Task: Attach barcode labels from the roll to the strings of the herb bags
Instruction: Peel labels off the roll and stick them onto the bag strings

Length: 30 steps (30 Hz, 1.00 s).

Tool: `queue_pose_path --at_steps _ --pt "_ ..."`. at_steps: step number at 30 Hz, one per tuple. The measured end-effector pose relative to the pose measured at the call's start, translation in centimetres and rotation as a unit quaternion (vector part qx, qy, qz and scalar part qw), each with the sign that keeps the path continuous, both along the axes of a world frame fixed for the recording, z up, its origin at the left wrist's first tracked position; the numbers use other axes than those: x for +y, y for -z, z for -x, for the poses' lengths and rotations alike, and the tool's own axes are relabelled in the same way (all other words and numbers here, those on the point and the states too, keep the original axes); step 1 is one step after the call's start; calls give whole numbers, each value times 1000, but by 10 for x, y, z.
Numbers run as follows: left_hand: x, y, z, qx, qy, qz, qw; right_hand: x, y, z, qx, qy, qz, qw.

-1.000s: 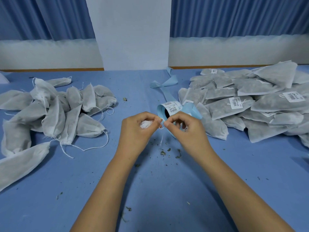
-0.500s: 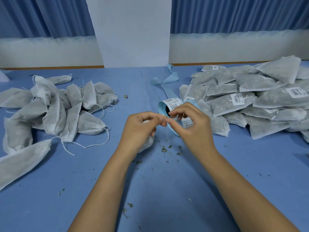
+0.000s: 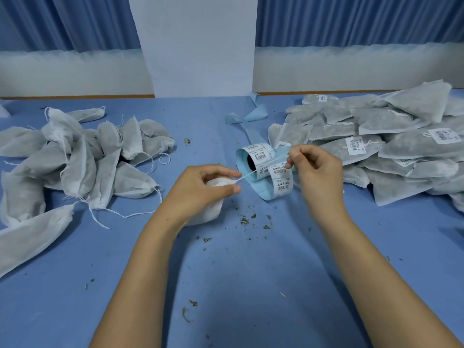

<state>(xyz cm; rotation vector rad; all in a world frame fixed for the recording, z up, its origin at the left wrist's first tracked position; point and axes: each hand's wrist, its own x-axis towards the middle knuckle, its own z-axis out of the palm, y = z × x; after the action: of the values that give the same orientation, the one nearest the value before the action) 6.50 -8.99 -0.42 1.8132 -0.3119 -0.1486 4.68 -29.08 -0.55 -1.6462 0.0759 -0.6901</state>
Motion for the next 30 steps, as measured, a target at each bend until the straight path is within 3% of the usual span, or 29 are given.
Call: queue_pose_path --at_steps 4,7,9,12,14,15,18,21,26,30 --pt "6 -1 2 32 9 -58 998 -5 -1 -4 25 21 -77 996" --pt "1 1 5 65 -29 7 997 3 -3 2 -38 36 -70 996" --pt "-4 0 6 95 -88 81 988 15 -2 9 -136 21 39 990" --pt "-6 2 2 121 -160 157 967 41 7 19 -266 -62 292 917" --pt "-5 4 -1 115 -186 161 963 51 14 18 -267 -114 385 876" --pt "-6 4 -2 121 -179 189 958 54 16 17 -247 -124 397 875" --pt "-9 0 0 158 -105 349 918 56 20 17 -137 -152 324 924" --pt "-10 -2 0 134 -67 379 913 55 21 19 -37 -228 208 950" --pt "-17 -3 5 64 -59 333 939 53 21 19 37 -228 138 963" --pt "-13 -3 7 -61 -26 120 991 51 20 16 27 -193 147 970"
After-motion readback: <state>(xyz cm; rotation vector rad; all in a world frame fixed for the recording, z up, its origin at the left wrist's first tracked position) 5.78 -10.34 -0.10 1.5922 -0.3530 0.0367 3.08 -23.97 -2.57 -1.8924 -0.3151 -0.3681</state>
